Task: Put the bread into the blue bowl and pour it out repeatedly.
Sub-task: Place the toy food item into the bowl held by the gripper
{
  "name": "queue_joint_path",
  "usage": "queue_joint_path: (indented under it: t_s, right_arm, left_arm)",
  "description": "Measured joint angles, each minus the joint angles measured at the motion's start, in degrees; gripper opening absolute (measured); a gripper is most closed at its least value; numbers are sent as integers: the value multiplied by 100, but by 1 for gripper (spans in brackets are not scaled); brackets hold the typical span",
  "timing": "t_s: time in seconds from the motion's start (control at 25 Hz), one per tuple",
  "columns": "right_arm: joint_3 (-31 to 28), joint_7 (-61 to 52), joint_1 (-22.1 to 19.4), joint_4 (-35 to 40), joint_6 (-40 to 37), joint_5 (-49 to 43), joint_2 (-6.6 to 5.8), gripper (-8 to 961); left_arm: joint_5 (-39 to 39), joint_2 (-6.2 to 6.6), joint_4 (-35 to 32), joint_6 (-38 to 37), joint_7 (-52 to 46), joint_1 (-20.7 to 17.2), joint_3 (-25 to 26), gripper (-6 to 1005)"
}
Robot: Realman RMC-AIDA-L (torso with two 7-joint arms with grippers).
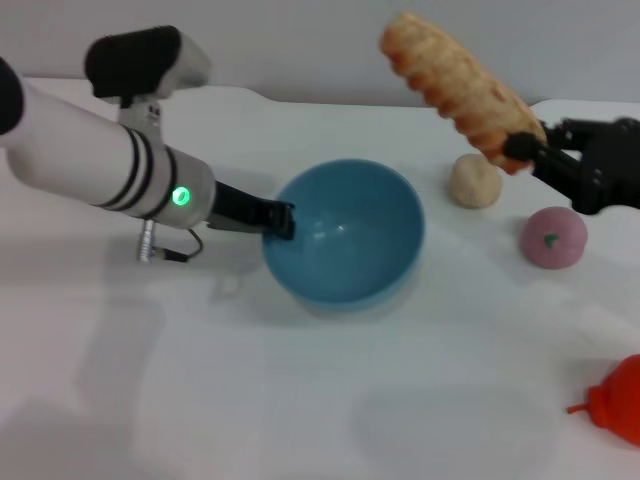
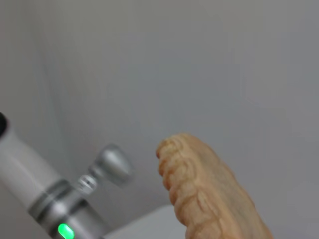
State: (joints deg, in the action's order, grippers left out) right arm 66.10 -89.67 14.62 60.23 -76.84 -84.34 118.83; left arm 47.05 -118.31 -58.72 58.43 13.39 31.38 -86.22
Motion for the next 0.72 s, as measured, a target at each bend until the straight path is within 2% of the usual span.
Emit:
queue_joint_path:
  t_s: [0.08, 0.32, 0.56, 0.72]
  right_arm:
    - [157, 10, 251, -113, -21, 144, 9, 156]
    - [531, 21, 609, -611, 187, 220, 5, 151]
    - [859, 23, 634, -790, 633, 44, 9, 143]
    - [1092, 25, 617, -802, 729, -2, -2, 179]
  left_arm:
    - [112, -6, 5, -88, -138, 57, -340, -1]
    - [432, -3, 5, -262, -184, 107, -691, -2]
    - [542, 12, -26, -272, -185, 131, -728, -2]
    - [560, 24, -52, -263, -175, 162, -693, -2]
